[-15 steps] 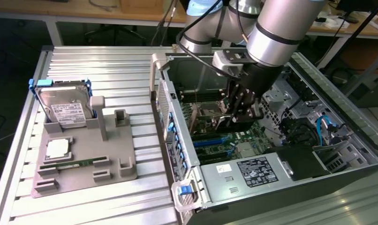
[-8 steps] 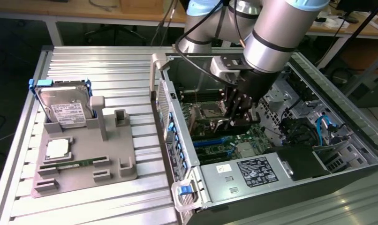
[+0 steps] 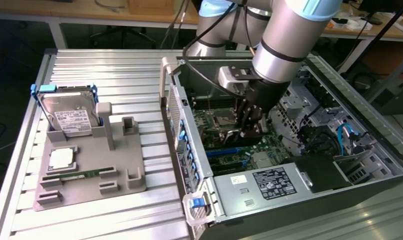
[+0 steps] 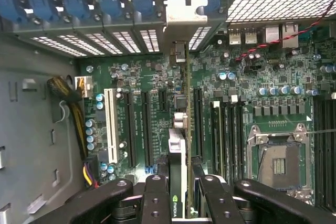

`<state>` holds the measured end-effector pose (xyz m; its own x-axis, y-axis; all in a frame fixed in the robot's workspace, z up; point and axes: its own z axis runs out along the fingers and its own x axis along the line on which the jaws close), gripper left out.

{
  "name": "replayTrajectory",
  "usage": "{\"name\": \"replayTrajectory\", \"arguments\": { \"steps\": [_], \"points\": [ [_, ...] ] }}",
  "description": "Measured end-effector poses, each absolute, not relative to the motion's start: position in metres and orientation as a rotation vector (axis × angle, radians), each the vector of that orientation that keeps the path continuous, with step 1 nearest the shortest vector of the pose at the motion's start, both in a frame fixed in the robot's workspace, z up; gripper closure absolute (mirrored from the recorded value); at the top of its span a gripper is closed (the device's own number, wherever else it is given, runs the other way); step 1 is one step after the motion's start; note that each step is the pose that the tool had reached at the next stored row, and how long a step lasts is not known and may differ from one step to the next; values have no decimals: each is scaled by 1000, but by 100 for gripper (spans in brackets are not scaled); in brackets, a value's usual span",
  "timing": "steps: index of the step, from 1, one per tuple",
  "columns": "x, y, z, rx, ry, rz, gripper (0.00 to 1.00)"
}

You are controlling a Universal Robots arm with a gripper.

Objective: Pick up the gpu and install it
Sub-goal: 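Insert the gpu into the slot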

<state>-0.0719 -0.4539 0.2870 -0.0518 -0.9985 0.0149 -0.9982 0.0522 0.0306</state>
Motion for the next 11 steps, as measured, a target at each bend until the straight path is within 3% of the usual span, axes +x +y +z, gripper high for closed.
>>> {"name": "replayTrajectory", "arguments": {
  "steps": [11],
  "points": [
    [-77,-452,281,2149,-2234,7,73]
  ]
}}
